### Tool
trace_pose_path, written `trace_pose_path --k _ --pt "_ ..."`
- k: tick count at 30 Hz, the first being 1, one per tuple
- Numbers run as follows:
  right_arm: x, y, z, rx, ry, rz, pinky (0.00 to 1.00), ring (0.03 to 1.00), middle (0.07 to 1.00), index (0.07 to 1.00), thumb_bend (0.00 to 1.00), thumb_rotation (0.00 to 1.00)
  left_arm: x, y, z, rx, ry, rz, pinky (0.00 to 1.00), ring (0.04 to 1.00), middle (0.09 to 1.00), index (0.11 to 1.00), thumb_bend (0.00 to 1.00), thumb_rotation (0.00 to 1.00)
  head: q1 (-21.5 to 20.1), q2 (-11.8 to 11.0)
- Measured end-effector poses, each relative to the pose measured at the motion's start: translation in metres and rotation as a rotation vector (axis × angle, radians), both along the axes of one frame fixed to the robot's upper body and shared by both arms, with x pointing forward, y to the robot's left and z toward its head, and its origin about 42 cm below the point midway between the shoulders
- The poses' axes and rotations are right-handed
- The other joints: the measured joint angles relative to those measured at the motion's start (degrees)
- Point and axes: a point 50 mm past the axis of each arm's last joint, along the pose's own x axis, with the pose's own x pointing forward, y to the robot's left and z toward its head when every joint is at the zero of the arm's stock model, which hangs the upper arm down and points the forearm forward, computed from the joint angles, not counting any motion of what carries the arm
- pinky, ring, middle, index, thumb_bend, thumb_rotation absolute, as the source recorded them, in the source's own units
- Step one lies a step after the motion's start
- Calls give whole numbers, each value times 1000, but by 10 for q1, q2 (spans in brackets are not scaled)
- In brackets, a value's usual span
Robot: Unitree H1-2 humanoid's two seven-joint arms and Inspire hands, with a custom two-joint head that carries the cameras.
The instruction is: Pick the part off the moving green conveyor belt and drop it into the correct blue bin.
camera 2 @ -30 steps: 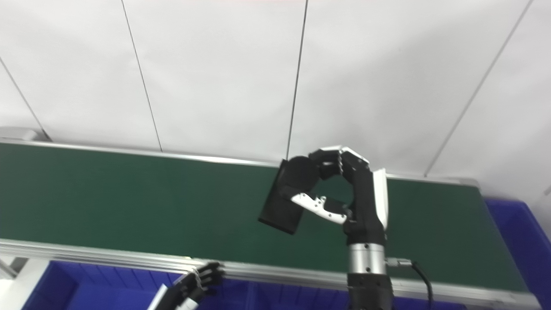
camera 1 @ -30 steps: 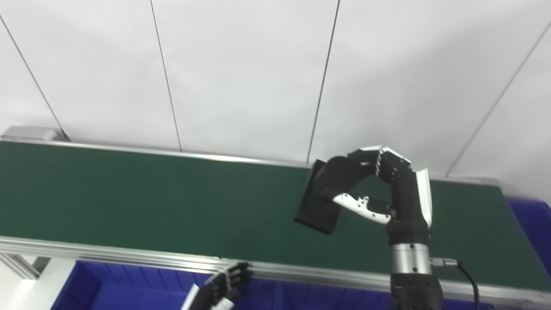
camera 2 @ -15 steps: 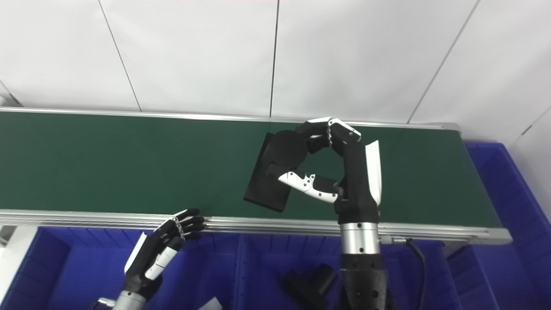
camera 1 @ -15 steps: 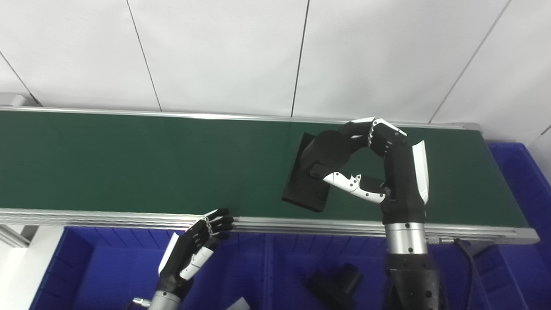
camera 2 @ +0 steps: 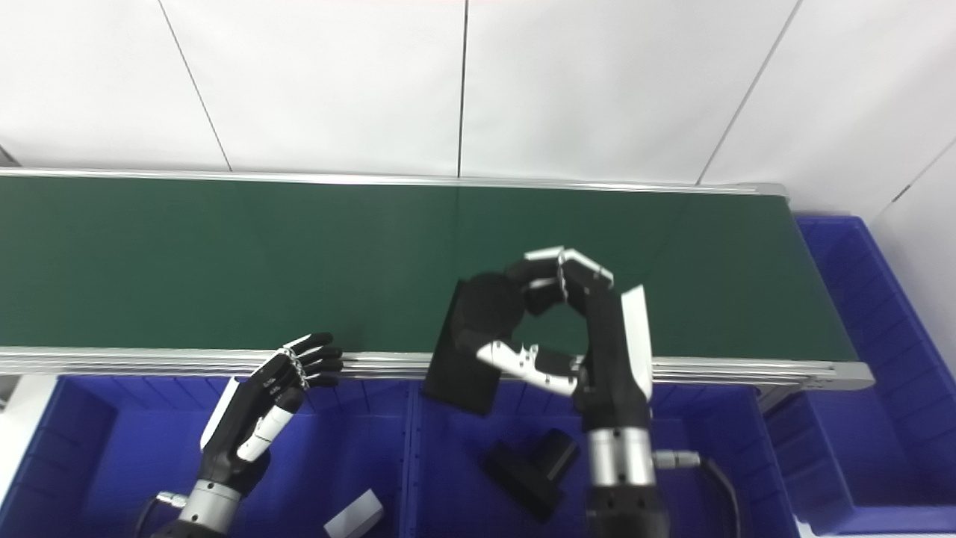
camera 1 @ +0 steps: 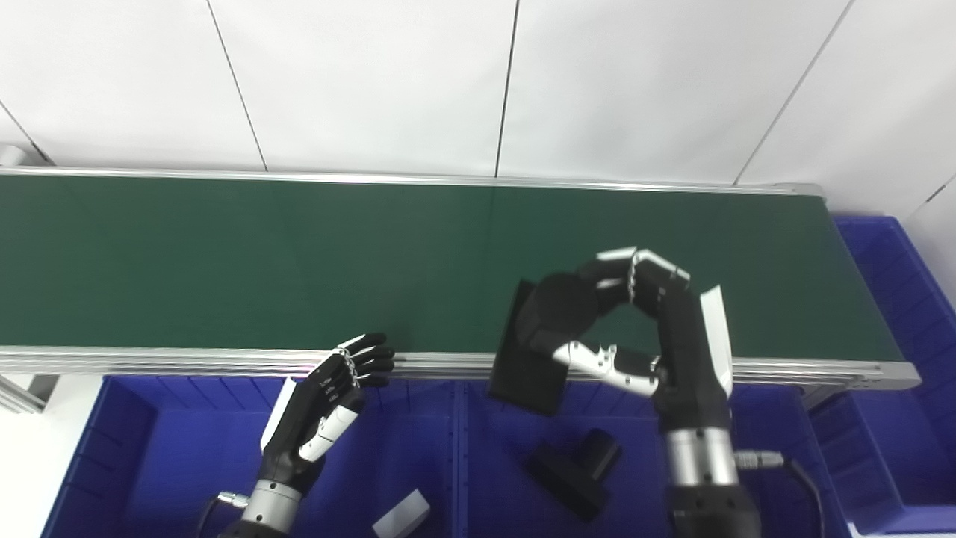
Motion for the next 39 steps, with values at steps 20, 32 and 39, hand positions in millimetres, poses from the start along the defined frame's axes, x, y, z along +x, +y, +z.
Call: trace_pose_path --k 20,32,39 --pt "-27 -6 -55 16 187 -38 391 429 491 508 518 0 -6 9 5 -7 -11 6 684 739 761 790 742 717 -23 11" --pt "-27 -5 -79 2 259 -52 374 428 497 508 518 0 -7 12 5 -10 -10 8 678 738 757 789 729 721 -42 21" --pt "-20 -2 -98 -13 316 -36 360 423 486 517 518 0 -7 17 5 6 -10 -7 676 743 759 792 728 729 -49 24"
